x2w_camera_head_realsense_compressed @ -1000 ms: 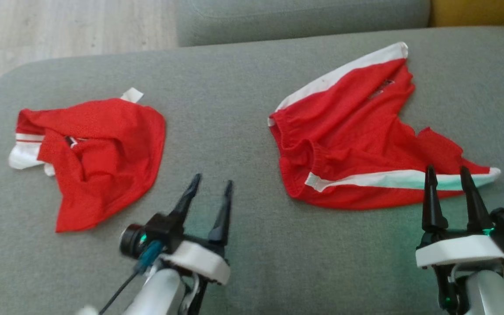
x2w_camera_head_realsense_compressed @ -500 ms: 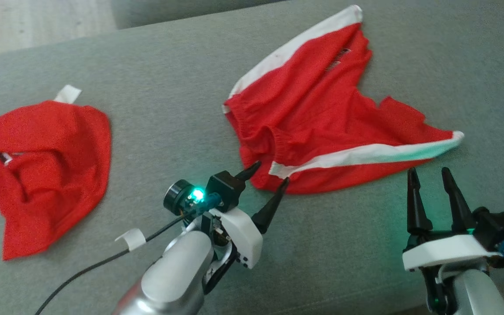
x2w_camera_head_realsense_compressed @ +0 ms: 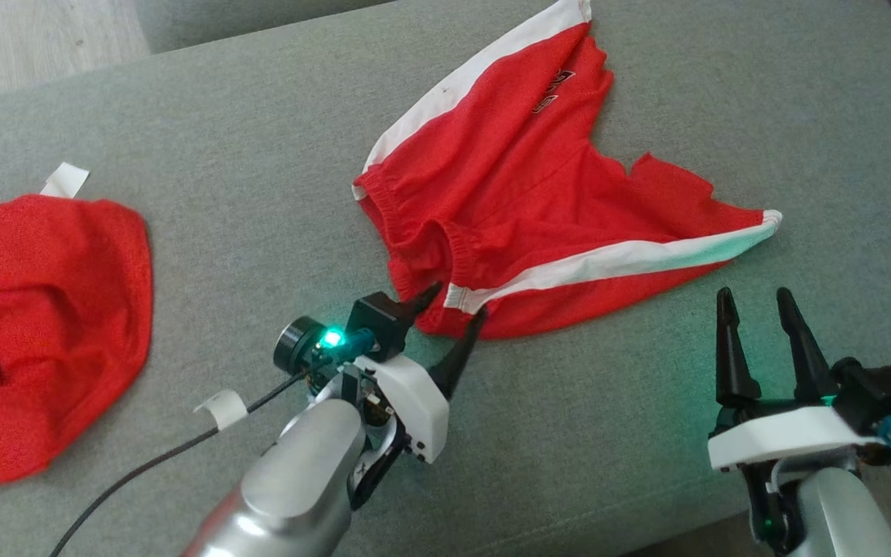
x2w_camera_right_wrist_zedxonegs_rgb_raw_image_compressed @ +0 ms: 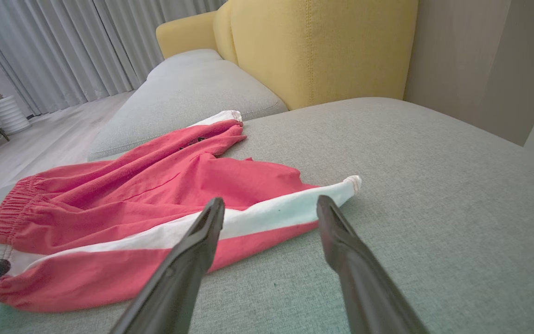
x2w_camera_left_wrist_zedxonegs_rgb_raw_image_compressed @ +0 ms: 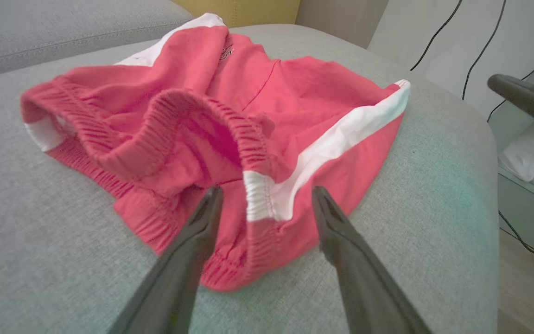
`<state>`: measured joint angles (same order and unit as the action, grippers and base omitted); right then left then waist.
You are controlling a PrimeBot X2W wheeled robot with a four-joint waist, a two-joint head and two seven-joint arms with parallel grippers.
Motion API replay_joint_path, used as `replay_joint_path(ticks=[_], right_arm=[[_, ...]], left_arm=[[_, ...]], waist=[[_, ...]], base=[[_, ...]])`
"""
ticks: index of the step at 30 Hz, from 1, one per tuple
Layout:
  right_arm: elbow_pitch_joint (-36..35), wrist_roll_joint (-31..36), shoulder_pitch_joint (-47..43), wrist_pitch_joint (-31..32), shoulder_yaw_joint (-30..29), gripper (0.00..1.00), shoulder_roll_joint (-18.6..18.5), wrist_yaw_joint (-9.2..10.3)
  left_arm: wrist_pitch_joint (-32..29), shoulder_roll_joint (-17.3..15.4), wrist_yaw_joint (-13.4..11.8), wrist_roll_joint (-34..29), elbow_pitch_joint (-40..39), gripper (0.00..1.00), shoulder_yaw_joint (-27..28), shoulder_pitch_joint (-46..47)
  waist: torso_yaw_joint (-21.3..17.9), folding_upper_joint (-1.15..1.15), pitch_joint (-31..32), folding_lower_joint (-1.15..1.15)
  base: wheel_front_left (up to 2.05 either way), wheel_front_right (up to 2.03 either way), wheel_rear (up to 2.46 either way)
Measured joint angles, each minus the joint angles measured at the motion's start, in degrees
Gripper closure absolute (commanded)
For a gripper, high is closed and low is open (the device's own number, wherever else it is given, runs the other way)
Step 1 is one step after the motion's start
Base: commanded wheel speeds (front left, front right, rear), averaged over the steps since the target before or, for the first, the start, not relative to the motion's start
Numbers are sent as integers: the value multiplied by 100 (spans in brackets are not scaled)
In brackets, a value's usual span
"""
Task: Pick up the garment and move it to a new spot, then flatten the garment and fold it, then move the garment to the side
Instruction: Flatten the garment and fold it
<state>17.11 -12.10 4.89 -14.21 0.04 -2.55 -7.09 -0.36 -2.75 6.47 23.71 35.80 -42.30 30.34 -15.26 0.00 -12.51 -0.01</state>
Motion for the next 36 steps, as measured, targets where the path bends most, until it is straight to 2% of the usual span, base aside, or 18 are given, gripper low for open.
replay_joint_path(ticks=[1, 2, 11, 21, 29, 36], right_arm=[[0, 0, 7, 0, 5, 0, 0, 0], [0, 0, 18, 0, 11, 0, 0, 0], [12, 115, 30, -15, -100, 0, 0, 0], [929, 525, 156, 560, -944, 0, 3, 0], [1692, 561, 779, 503, -1588, 0, 2, 0], [2554, 864, 1127, 404, -1817, 0, 2, 0]], left_arm=[[1, 0, 0, 38, 21, 89, -2, 0], [7, -1, 0, 60, 33, 100, -7, 1], [522, -10, -151, 103, -103, 100, -7, 17], [700, -177, -264, 45, -610, 100, -97, -258], [698, -192, -302, 44, -738, 100, -179, -272], [698, -209, -354, 44, -798, 100, -207, -273]], waist=[[-5, 0, -2, 0], [-7, 0, -3, 0], [265, 0, 85, 0], [693, 0, 203, 1], [791, 0, 179, 1], [796, 0, 162, 1]], base=[[0, 0, 0], [0, 0, 0], [0, 0, 0], [0, 0, 0], [0, 0, 0], [0, 0, 0]])
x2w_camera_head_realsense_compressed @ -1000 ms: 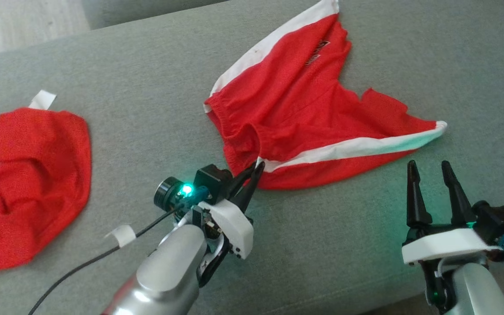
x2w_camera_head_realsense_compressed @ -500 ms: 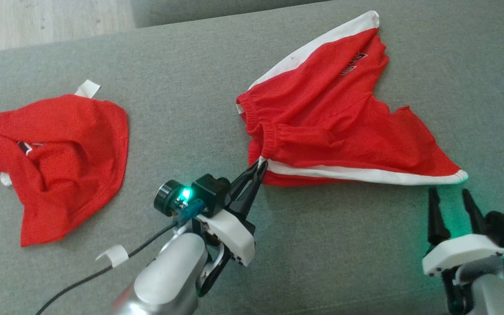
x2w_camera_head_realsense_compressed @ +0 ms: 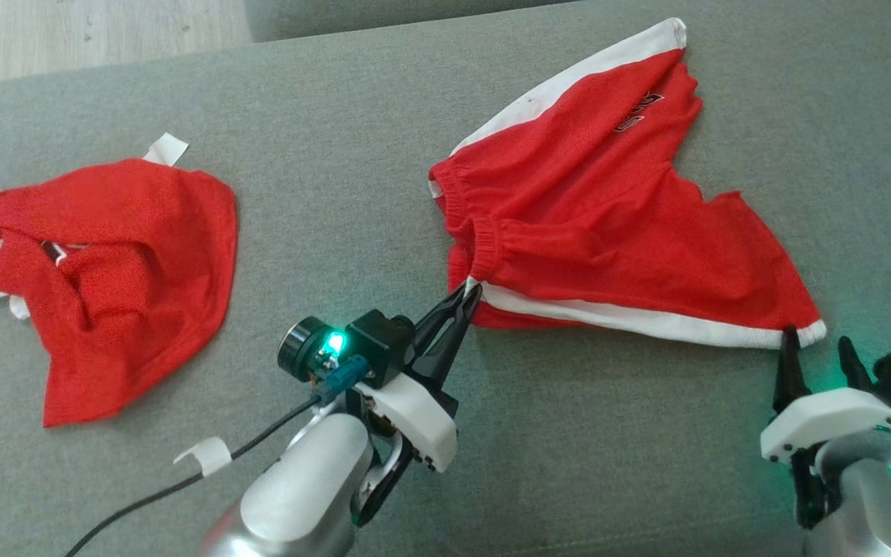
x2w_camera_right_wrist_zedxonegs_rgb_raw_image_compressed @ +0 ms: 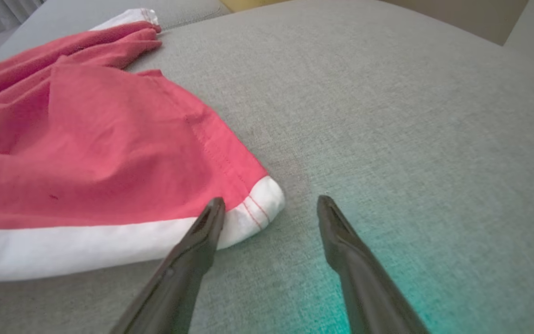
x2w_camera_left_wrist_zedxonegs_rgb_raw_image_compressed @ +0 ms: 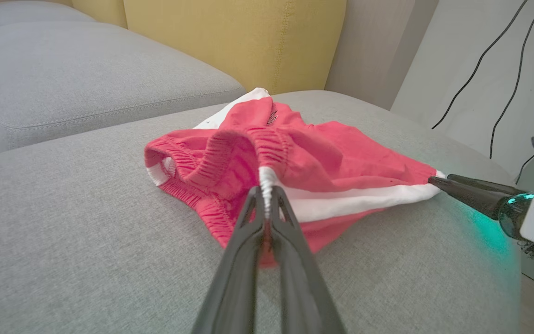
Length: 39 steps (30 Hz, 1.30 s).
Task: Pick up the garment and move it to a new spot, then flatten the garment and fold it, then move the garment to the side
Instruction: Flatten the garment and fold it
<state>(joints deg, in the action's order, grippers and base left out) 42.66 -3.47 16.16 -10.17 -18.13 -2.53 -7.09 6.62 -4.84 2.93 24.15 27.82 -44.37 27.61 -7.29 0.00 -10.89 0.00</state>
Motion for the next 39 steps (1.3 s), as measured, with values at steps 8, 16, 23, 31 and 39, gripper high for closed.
replay_joint_path(ticks=[8, 16, 23, 31, 39], right_arm=[[615, 430, 383, -116, -76, 15, -4, 0], [904, 514, 499, -231, -42, 100, -5, 0], [89, -193, 503, -348, 744, 100, -8, 0], [-1871, -1146, 1031, 313, 1362, 100, -11, 0], [-2610, -1202, 1890, 667, 1496, 100, -34, 0]], left_arm=[[0, -5, -23, 5, -8, 100, -22, -1], [7, -42, -85, 66, 20, 100, -22, -43], [45, -226, -138, 208, -9, 100, 81, -131], [-535, -635, 132, 302, -224, 100, 376, 888], [-891, -748, 316, 501, -38, 100, 611, 2410]], waist=[[22, 0, 7, 0], [5, 0, 169, -1], [-36, 0, 525, 0], [-50, 0, 896, 0], [-13, 0, 1131, 0]], base=[[0, 0, 0], [0, 0, 0], [0, 0, 0], [0, 0, 0], [0, 0, 0]])
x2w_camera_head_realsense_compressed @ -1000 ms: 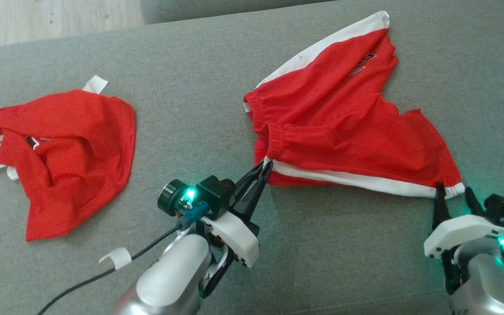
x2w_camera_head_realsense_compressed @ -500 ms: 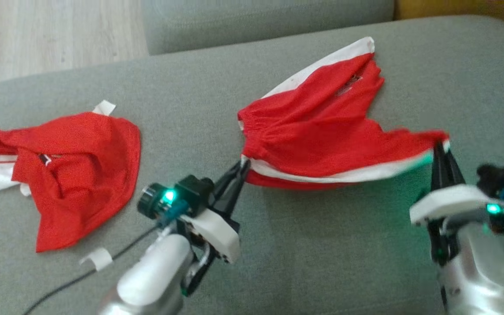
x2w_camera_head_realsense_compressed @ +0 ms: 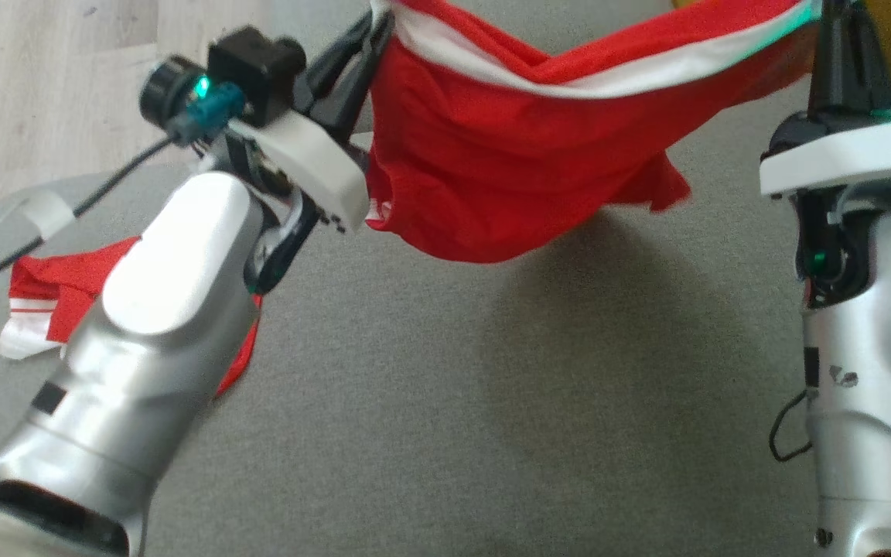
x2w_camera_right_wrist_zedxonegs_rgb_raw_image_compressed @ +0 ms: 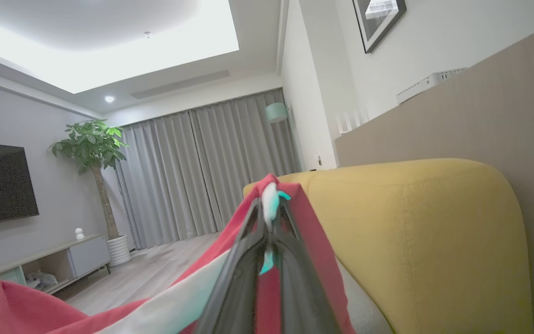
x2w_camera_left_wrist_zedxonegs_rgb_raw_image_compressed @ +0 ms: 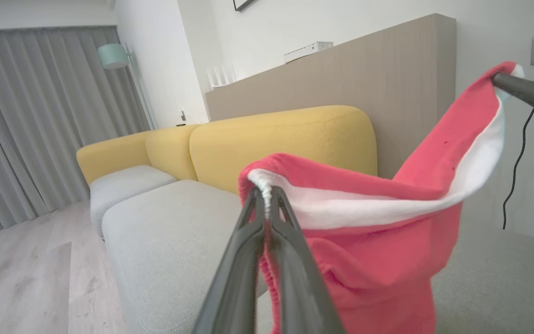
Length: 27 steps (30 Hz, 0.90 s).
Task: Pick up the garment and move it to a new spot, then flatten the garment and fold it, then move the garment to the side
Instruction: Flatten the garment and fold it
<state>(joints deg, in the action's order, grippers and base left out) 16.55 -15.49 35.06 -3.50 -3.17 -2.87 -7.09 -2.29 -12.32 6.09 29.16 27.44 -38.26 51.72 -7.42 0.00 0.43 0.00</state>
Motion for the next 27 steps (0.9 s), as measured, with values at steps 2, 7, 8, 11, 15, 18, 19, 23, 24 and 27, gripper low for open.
replay_joint_path(ticks=[2, 7, 8, 11, 15, 18, 19, 23, 24, 27], right_arm=[[-154, -16, 32, -1, 54, 100, -11, 0], [-659, 43, -111, 26, -77, 100, -12, 0], [-732, 75, -207, 105, -156, 100, -14, 0], [-866, 146, -629, 319, -366, 100, -13, 0], [-944, 146, -975, 556, -601, 100, -11, 0], [-996, 192, -999, 784, -700, 100, -10, 0], [-1043, 225, -973, 865, -693, 100, -9, 0], [-1003, 326, -575, 1066, -628, 100, -8, 0], [-905, 330, -358, 1111, -597, 100, -8, 0], [-391, 394, 532, 1106, -468, 100, -12, 0]], left_arm=[[2, 0, 5, 2, 34, 100, 2, 121], [142, -1, 19, 104, -29, 100, 99, 111], [151, -3, -21, 121, -89, 100, 121, 91], [163, -5, -63, 211, -307, 100, 125, -71], [138, -10, -129, 271, -546, 100, 121, -331], [56, -33, -158, 299, -704, 100, 97, -462], [21, -58, -165, 304, -760, 100, 97, -458], [-105, -113, -204, 399, -810, 100, 192, -271], [-125, -112, -203, 434, -762, 100, 229, -159], [-167, -147, -162, 442, -426, 100, 336, 419]], waist=[[17, 0, 45, 0], [87, 0, 144, 1], [110, 0, 153, 1], [174, 0, 159, 0], [232, 0, 102, 1], [264, 0, -16, 0], [270, 0, -79, 1], [262, 0, -444, 0], [253, 0, -559, 0], [203, 0, -926, -1]], base=[[0, 0, 0], [0, 0, 0], [0, 0, 0], [0, 0, 0], [0, 0, 0], [0, 0, 0], [0, 0, 0], [0, 0, 0], [0, 0, 0], [0, 0, 0]])
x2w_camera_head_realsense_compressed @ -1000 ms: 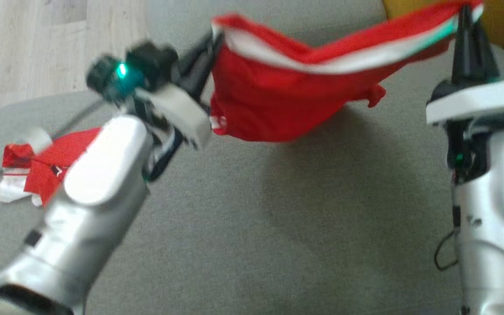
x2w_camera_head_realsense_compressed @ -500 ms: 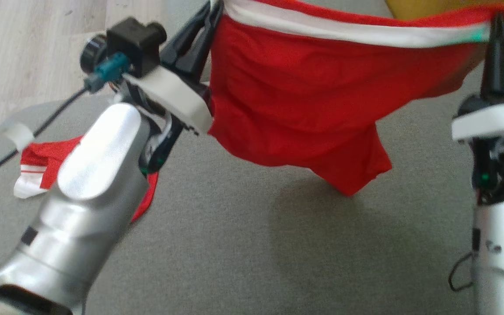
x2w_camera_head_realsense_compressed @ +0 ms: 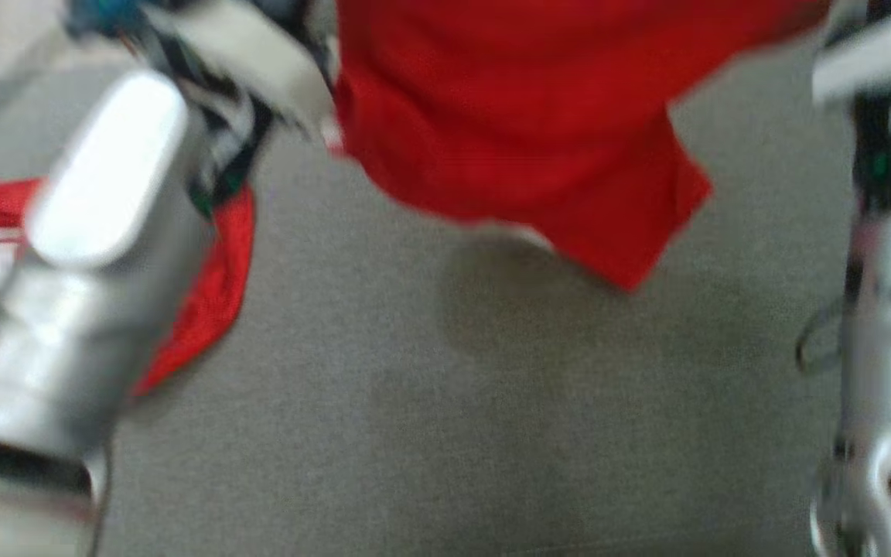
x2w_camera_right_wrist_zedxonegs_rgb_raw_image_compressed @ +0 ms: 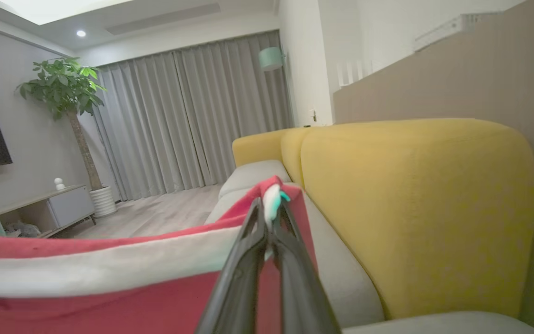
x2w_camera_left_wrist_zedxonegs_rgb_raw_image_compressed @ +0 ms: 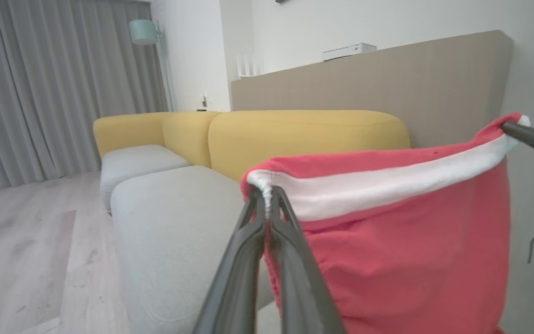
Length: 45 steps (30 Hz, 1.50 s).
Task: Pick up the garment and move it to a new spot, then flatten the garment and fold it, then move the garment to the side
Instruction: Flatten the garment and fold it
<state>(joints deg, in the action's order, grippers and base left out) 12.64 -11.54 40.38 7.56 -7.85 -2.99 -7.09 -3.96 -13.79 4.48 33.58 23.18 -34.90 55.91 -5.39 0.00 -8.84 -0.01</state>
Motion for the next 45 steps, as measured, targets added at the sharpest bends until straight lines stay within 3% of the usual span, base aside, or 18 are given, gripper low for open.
replay_joint_path(ticks=[3, 5, 9, 17, 24, 30, 36, 41, 45], right_arm=[[775, 234, 1137, -265, 147, 100, -3, 0], [1482, 868, 2158, -734, 297, 100, -70, -1], [2494, 1067, 2981, -1193, 118, 100, -83, -1], [4243, 1261, 2501, -1475, 576, 100, -171, -1], [5291, 925, 1633, -920, 1621, 100, -586, -1], [5326, -10, 1096, -233, 2561, 100, -993, -1], [4565, -1072, 260, 508, 3270, 100, -1658, -1], [3680, -1748, -512, 1069, 3476, 100, -2241, -1], [2931, -2101, -1248, 1334, 3222, 100, -2642, -1]], left_arm=[[145, -21, 24, -157, 592, 100, 132, 845], [338, 59, 25, -311, 1225, 100, 190, 1641], [856, 272, 81, -392, 1936, 100, 257, 2350], [1557, 689, 267, -271, 2731, 100, -202, 1965], [1514, 538, 311, 268, 2436, 100, -1695, 102], [1301, 46, 310, 836, 1766, 100, -2434, -996], [1217, -99, 249, 958, 1215, 100, -2689, -1722], [1102, -108, -29, 1092, 602, 100, -2825, -2335], [973, -144, -271, 1148, 7, 100, -2920, -2715]], waist=[[-86, 0, -385, -1], [-176, 0, -730, -1], [-283, 0, -1072, -2], [-313, 0, -1132, 3], [-245, 0, -810, 2], [-187, 0, -334, 3], [-165, 0, 194, 3], [-155, 0, 563, 3], [-90, 0, 728, 4]], base=[[0, 0, 0], [0, 0, 0], [0, 0, 0], [0, 0, 0], [0, 0, 0], [0, 0, 0], [0, 0, 0], [0, 0, 0], [0, 0, 0]])
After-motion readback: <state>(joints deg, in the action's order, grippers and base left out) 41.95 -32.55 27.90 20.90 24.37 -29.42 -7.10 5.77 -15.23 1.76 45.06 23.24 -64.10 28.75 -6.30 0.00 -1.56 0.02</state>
